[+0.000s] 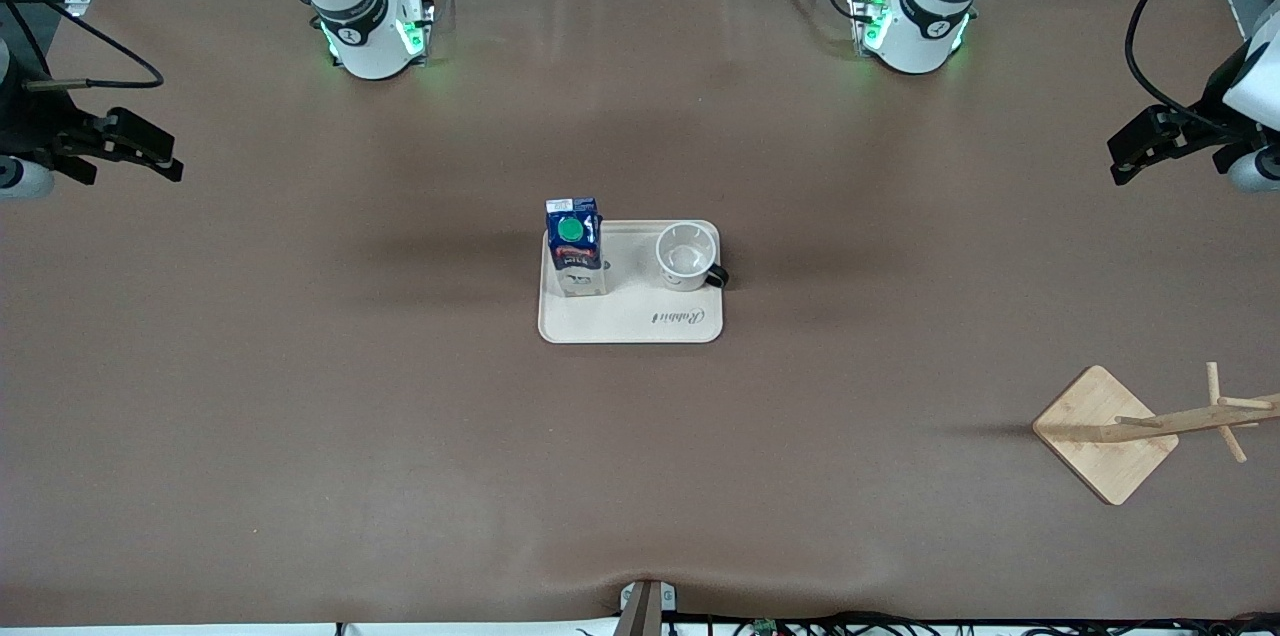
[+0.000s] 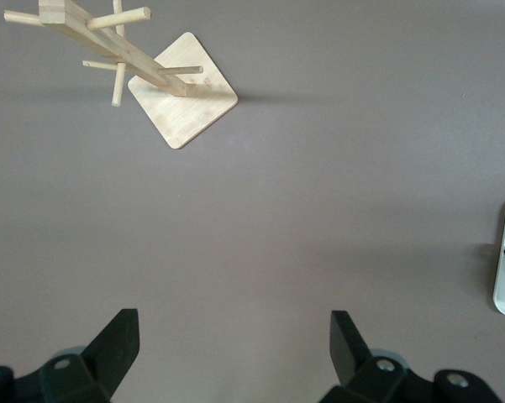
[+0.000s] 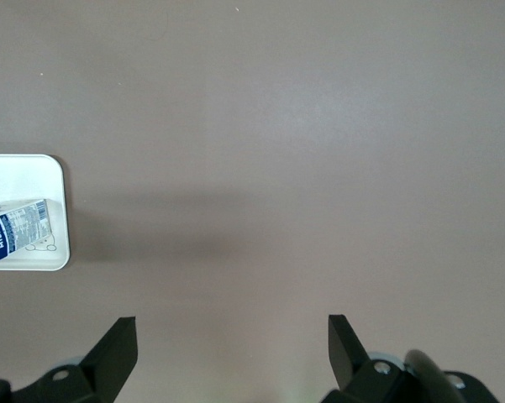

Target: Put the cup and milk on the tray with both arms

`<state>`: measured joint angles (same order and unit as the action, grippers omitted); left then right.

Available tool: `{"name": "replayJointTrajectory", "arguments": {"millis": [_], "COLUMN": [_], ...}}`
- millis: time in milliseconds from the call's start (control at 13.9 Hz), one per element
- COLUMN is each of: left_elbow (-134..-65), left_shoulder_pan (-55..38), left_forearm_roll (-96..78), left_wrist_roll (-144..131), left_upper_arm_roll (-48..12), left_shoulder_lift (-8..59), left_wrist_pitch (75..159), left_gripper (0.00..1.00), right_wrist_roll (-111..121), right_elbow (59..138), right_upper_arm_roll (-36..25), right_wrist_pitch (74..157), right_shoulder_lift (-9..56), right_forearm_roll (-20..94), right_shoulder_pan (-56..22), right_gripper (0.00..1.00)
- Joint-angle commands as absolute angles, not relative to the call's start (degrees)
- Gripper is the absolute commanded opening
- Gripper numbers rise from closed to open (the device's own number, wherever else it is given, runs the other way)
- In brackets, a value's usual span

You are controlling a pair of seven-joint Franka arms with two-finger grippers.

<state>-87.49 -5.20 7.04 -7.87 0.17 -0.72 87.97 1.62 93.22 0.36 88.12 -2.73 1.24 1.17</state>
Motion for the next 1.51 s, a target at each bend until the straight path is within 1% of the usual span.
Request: {"name": "replayJointTrajectory", "arguments": {"millis": [0, 1436], "left_elbow": [-87.36, -86.22], "left_shoulder_pan": [-5.10, -3.87], "left_forearm_roll": [6.15, 3.78], "left_wrist_roll": [-7.29, -8.44], "left_upper_arm_roll": [0.44, 0.88], "left_shoulder_lift": [-1.41, 0.17], "left_wrist_pitch": [87.63, 86.75], "left_gripper": [1.00, 1.00], "right_wrist_roll": [2.46, 2.37], "right_elbow": [92.99, 92.99], "right_upper_arm_roll": [1.14, 1.05], "right_wrist_pitch": [87.01, 86.57], "right_shoulder_lift": [-3.34, -3.25], "right_forearm_roll": [1.93, 2.29], "right_shoulder_pan": [2.72, 2.99], "right_gripper": [1.00, 1.00]}}
